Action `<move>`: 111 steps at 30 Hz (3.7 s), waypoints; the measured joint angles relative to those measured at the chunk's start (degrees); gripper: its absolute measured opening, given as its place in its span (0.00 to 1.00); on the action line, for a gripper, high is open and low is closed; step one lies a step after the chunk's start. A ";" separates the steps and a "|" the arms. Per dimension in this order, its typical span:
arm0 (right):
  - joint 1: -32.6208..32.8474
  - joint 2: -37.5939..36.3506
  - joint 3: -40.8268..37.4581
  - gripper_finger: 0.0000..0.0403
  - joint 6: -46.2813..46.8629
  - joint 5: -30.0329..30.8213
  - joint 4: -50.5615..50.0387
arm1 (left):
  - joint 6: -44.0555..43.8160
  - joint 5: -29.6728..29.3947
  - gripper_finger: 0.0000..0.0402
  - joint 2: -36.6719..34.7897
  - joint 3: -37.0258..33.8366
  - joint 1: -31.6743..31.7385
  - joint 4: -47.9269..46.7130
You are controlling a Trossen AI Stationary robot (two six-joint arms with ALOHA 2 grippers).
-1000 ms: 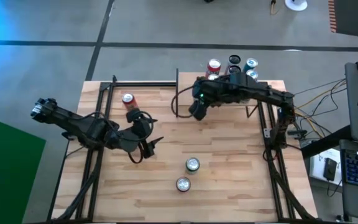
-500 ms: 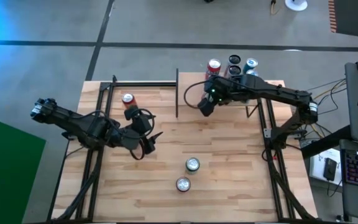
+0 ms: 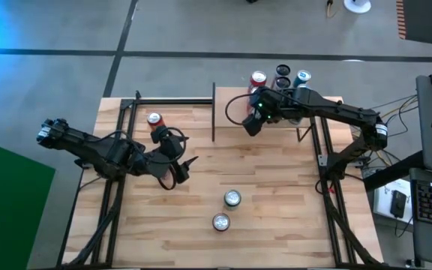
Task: Place canned beverage on shelf
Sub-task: Put the red soda can on the shelf aligned with the other red soda cans, then put the bottom red-black soda can on the shelf
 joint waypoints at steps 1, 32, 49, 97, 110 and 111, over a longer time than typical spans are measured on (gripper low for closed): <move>-0.34 0.00 0.00 0.74 -0.36 -0.06 0.00 | 0.00 0.01 0.79 0.00 -0.01 0.06 0.10; -2.43 0.63 -0.05 0.84 -1.13 0.88 2.05 | 0.24 0.49 0.79 0.02 -0.04 1.04 0.91; -0.83 -1.44 4.05 0.84 -4.99 7.00 2.42 | 1.73 0.58 0.79 0.01 -0.04 2.73 0.91; 8.85 -10.97 -31.69 0.02 0.92 23.28 26.99 | -10.34 -3.07 0.78 -3.91 -2.43 4.10 -3.33; 9.93 -11.26 -30.62 0.02 1.44 15.99 28.71 | -18.50 2.98 0.78 -6.02 -2.45 3.58 -11.81; 10.72 -11.47 -30.48 0.03 2.09 15.85 28.67 | -20.72 3.45 0.78 -6.59 -2.70 3.18 -14.37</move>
